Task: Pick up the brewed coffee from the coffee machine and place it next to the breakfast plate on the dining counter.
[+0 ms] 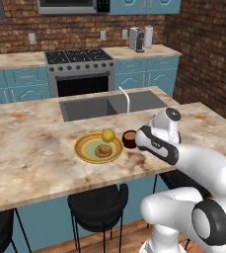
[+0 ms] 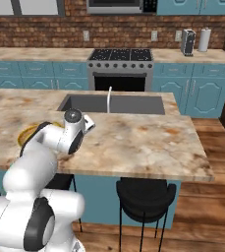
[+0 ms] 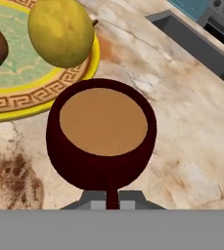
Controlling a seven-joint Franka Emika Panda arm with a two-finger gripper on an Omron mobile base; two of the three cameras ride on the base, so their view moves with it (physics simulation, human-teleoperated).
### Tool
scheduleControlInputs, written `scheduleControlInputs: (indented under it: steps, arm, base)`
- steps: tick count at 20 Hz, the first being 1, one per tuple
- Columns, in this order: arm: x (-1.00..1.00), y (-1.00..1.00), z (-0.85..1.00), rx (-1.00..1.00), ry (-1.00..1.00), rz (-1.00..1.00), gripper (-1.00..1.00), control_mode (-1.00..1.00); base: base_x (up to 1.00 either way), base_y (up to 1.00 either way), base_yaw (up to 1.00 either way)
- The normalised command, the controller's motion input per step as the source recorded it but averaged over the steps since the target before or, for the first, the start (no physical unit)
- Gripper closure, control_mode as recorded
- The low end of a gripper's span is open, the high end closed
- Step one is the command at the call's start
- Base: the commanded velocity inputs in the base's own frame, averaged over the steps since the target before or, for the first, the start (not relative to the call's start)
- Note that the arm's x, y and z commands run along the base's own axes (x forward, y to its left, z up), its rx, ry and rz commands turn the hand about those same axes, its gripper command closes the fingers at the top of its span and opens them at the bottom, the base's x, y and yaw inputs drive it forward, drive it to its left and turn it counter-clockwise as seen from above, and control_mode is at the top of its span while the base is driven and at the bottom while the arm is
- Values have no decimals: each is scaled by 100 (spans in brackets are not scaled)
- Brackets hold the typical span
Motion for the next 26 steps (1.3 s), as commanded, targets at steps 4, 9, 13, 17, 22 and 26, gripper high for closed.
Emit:
scheduleControlInputs:
  steps: [4, 9, 13, 17, 22, 26]
  arm:
    - [53, 12, -28, 0, 0, 0, 100, -100]
    - [20, 3, -11, 0, 0, 0, -100, -100]
    - [-9, 0, 14, 0, -1, 0, -100, -100]
    - [-16, -3, 36, -1, -5, -5, -100, -100]
    - [-17, -19, 47, 0, -11, -6, -100, -100]
    - [-27, -30, 49, 0, -15, -4, -100, -100]
  base:
    - [0, 0, 0]
    - [0, 0, 0]
    - [0, 0, 0]
    - [0, 0, 0]
    - [0, 0, 0]
    - [0, 0, 0]
